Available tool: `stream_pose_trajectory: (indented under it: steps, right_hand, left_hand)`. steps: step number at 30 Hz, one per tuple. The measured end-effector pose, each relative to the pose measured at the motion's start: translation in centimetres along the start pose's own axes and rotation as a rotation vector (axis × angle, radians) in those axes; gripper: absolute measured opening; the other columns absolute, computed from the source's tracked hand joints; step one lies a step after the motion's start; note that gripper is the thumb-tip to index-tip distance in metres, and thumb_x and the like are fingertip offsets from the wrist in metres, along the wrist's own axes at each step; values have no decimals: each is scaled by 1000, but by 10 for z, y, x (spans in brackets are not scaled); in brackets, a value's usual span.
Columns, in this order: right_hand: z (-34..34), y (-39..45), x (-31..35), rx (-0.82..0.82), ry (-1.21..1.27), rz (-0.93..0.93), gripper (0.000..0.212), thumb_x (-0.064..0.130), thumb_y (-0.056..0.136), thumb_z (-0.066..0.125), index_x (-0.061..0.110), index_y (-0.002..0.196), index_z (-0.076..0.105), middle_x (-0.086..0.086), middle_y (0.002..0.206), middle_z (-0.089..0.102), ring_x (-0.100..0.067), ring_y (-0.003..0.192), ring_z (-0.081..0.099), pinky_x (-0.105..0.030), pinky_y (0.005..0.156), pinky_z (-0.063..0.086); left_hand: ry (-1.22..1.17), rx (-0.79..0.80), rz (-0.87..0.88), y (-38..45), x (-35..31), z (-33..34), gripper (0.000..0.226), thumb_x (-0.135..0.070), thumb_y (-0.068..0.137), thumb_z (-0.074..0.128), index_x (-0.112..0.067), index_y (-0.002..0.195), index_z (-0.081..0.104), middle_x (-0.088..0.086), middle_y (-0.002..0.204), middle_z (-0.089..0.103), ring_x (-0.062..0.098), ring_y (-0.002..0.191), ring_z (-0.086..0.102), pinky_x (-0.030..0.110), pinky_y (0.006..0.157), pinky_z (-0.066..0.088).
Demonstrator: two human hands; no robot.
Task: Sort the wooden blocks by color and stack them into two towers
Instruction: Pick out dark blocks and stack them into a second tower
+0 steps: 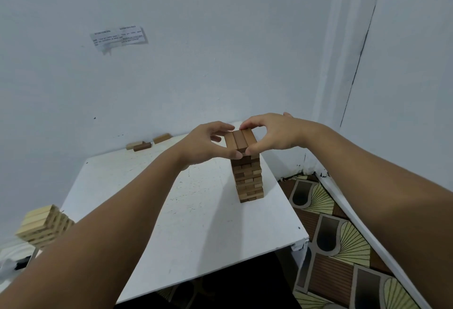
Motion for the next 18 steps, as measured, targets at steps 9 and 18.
stream_pose_trajectory:
  steps: [9, 18]
  right_hand:
    - [4, 3, -5, 37, 114, -11, 101, 77, 54, 75, 48, 146, 44, 23, 146, 49, -11, 140, 41, -54, 120, 26]
    - [3, 4, -11, 31, 142, -5, 79, 52, 73, 87, 39, 144, 52, 21, 142, 51, -10, 138, 41, -45, 114, 37]
  left_hand:
    - [-63, 2, -59, -5, 20, -6, 74, -42, 63, 98, -36, 129, 66, -16, 128, 67, 9, 125, 56, 37, 97, 48]
    - [-105, -5, -56, -5, 17, -4, 64, -37, 70, 94, -32, 128, 66, -10, 128, 68, 14, 125, 56, 39, 100, 47]
Point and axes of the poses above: each hand's wrist, its own y-axis towards the middle knuckle, its own z-axis out of the palm, x = y × z, the point moved 4 cm from there along y, towards the middle knuckle
